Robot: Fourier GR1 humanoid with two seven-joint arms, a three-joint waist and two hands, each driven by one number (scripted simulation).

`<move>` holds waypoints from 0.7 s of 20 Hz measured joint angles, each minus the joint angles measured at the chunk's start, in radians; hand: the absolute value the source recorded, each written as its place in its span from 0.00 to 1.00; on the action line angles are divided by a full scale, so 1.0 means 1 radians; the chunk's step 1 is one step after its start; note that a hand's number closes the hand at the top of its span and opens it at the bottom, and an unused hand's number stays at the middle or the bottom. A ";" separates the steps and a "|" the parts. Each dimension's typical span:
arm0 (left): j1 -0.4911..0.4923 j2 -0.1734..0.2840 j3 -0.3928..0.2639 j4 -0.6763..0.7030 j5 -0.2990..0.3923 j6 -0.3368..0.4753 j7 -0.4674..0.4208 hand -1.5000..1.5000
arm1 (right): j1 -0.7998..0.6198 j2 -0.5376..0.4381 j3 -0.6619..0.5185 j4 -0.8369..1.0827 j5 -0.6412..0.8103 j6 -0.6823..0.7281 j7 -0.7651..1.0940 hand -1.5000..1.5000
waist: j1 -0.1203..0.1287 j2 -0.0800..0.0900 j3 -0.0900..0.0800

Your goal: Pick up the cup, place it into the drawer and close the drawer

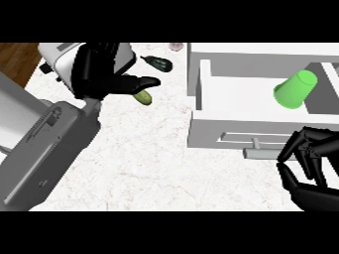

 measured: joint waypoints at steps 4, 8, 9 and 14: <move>0.154 0.079 0.035 -0.133 0.012 -0.035 0.008 0.00 | 0.007 -0.001 0.030 0.054 0.108 -0.006 -0.061 1.00 | -0.005 0.003 0.000; 0.256 0.122 0.056 -0.210 0.025 -0.074 0.006 0.00 | -0.011 -0.047 0.100 0.106 0.288 -0.008 -0.146 1.00 | 0.000 0.006 0.000; 0.285 0.135 0.063 -0.216 0.027 -0.098 -0.007 0.00 | -0.013 -0.062 0.117 0.119 0.334 -0.011 -0.169 1.00 | 0.000 0.007 0.000; 0.399 0.178 0.109 -0.244 0.041 -0.189 -0.041 0.00 | -0.051 -0.072 0.211 0.260 0.554 -0.087 -0.261 1.00 | -0.006 0.010 0.000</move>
